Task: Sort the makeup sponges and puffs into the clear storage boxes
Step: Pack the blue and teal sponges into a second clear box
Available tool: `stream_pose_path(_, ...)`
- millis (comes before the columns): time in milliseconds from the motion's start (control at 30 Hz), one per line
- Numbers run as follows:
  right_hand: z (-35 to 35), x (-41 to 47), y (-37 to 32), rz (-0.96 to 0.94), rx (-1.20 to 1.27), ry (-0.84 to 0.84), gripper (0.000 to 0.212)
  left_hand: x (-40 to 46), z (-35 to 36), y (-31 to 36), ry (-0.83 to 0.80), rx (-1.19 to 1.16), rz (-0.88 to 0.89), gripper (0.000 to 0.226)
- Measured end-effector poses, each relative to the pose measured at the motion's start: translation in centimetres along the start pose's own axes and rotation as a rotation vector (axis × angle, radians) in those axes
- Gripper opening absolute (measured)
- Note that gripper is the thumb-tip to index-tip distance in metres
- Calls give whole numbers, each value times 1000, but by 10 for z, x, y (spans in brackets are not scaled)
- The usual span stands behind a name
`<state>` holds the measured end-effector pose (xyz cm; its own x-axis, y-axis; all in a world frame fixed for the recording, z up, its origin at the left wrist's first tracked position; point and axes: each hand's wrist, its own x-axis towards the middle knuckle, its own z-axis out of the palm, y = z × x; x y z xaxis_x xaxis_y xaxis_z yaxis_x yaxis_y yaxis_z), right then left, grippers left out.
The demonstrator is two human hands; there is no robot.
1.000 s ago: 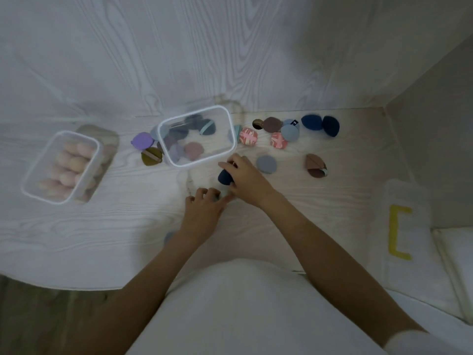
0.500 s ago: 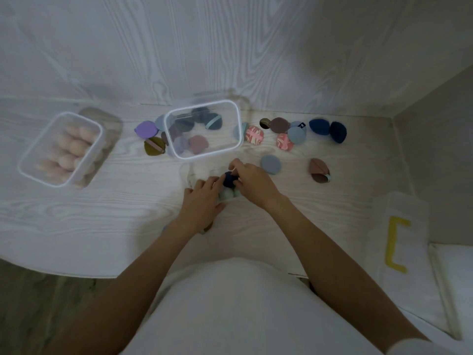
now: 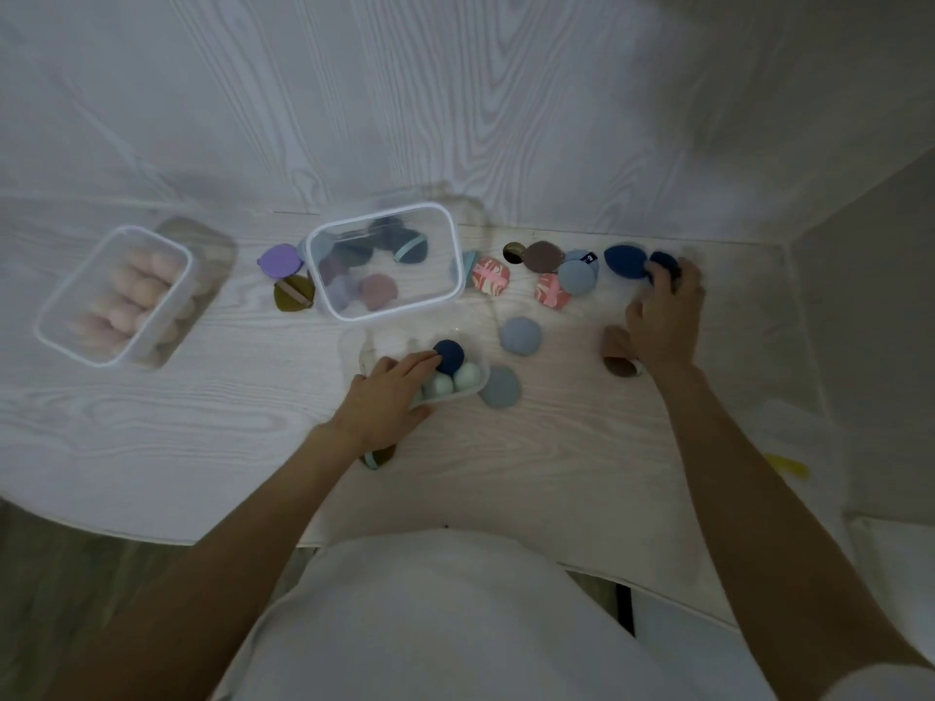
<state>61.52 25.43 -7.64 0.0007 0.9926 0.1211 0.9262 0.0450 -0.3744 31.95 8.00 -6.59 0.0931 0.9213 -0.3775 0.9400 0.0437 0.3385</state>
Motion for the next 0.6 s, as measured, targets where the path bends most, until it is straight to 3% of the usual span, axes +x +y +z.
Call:
stream_pose_path(100, 5, 28, 21, 65, -42, -87, 52, 3, 4, 6, 33, -4, 20, 64)
stream_pose_path(200, 10, 48, 35, 83, -51, -167, 41, 4, 9, 11, 61, 3, 31, 63)
stream_pose_path(300, 7, 47, 35, 79, -13, -128, 24, 4, 10, 13, 86, 10, 26, 61)
stream_pose_path(367, 2, 33, 31, 95, 34, -73, 25, 2, 11, 15, 92, 6, 11, 60)
stream_pose_path(500, -13, -25, -13, 112, 460, 24, 48, -3, 15, 15, 111, 5, -4, 61)
stream_pose_path(600, -22, -64, -71, -21, 691, -203, 48, -2, 14, 16, 103, 7, -2, 61)
